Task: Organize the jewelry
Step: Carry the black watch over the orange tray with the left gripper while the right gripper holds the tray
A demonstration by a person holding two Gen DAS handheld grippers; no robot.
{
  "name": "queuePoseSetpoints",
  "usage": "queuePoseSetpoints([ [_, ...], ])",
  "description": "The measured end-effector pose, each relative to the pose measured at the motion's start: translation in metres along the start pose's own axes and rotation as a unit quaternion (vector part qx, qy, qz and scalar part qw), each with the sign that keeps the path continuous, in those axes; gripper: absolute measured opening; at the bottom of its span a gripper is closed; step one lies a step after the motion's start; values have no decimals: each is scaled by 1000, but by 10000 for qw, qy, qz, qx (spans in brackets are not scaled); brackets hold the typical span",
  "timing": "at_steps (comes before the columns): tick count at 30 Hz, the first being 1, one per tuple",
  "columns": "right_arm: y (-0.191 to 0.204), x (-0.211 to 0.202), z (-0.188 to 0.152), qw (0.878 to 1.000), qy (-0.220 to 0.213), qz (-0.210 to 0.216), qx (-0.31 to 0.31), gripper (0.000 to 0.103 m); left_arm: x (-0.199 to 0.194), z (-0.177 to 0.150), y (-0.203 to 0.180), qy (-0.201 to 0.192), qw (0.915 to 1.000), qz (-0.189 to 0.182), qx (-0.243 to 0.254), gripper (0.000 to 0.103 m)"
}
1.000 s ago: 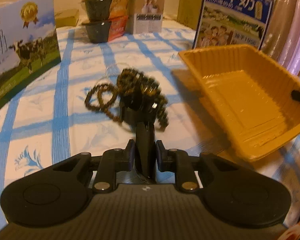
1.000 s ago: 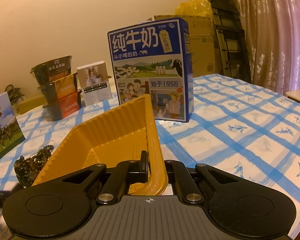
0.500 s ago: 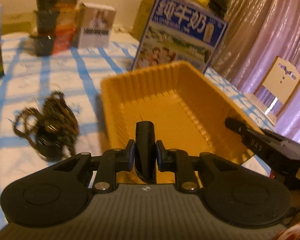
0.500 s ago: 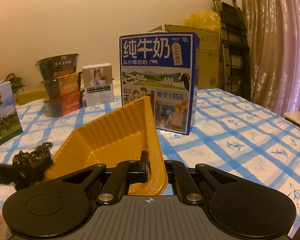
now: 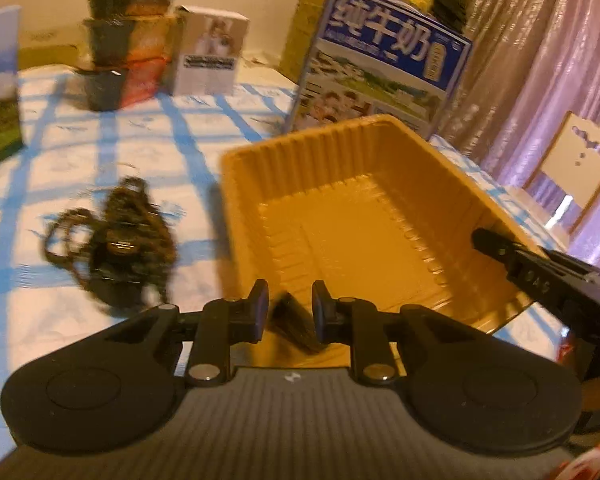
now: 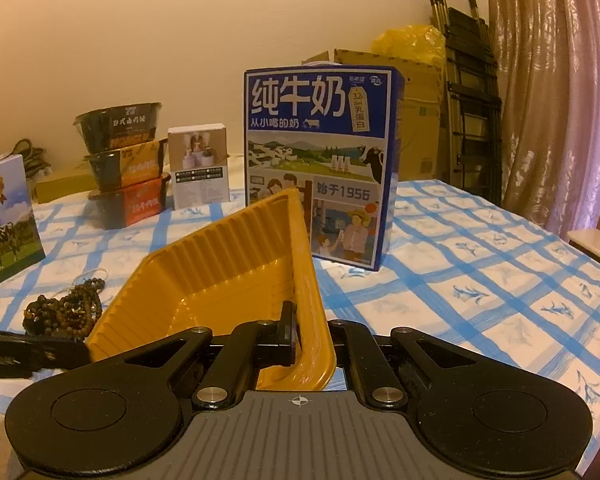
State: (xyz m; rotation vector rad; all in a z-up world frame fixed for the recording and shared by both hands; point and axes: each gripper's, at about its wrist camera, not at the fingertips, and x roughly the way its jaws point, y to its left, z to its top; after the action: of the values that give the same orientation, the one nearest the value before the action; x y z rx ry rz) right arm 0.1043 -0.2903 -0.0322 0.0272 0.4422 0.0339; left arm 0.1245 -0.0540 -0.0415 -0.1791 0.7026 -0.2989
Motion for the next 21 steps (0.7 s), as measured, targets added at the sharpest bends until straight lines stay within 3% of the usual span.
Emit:
queuePoseSetpoints([
  [2,0,0,-1,10000,21,25,17,5,-6,-1,9,-50,9999,151,34,32],
  [5,1,1,-2,10000,26,17,9,5,-13,1,22,-132,9985,533,75,27],
  [11,-1,2,-3,10000,55,21,59,5,-18,8,45,-251,9963,818,-48,27],
  [21,-2,2,-4,9999,79,28,103,5,17,16,54,-107,9899,1350,430,27],
])
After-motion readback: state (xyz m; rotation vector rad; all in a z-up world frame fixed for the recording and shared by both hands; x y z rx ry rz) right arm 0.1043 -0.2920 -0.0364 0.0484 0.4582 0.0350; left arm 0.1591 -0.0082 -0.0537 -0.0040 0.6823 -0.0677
